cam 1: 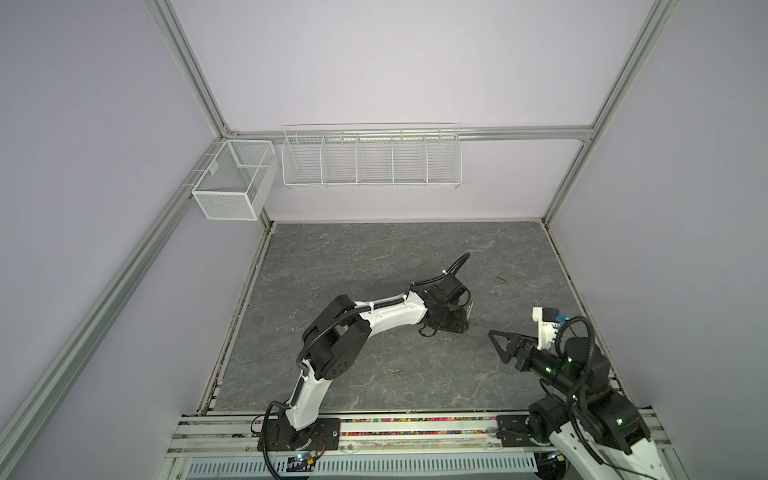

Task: Unlock with the key

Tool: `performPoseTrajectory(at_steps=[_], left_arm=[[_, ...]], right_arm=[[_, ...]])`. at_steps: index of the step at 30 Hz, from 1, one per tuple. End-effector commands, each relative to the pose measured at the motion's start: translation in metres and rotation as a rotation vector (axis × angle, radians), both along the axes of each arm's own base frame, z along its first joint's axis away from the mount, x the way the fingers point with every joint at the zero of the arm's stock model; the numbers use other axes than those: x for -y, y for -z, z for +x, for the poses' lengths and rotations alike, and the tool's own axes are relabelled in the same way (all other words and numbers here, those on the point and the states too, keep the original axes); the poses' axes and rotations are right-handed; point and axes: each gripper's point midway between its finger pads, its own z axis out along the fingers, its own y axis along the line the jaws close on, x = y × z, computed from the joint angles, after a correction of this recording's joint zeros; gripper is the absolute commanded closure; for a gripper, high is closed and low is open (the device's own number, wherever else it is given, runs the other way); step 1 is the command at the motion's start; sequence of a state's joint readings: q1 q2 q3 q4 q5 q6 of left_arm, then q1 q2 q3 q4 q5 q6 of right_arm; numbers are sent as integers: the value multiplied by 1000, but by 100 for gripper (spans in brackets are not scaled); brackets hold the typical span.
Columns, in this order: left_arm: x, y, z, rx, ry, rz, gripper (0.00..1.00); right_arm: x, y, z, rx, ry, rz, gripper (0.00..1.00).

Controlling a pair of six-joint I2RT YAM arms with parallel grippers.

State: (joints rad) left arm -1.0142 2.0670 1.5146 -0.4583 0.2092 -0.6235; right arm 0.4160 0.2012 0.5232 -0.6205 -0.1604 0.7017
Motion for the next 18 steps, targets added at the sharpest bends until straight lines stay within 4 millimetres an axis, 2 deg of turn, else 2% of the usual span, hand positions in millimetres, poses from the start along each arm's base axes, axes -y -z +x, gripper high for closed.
performPoseTrajectory(at_steps=[1, 12, 14, 18], left_arm=[[3, -12, 11, 41, -8, -16, 100], [-35, 22, 29, 78, -60, 185, 100], [-32, 14, 28, 73, -51, 143, 100], [-16, -26, 21, 85, -36, 25, 100]], right_arm=[[-1, 1, 2, -5, 4, 3, 11], [0, 0, 4, -2, 9, -1, 11], [0, 0, 4, -1, 10, -2, 11], [0, 2, 6, -2, 14, -3, 11]])
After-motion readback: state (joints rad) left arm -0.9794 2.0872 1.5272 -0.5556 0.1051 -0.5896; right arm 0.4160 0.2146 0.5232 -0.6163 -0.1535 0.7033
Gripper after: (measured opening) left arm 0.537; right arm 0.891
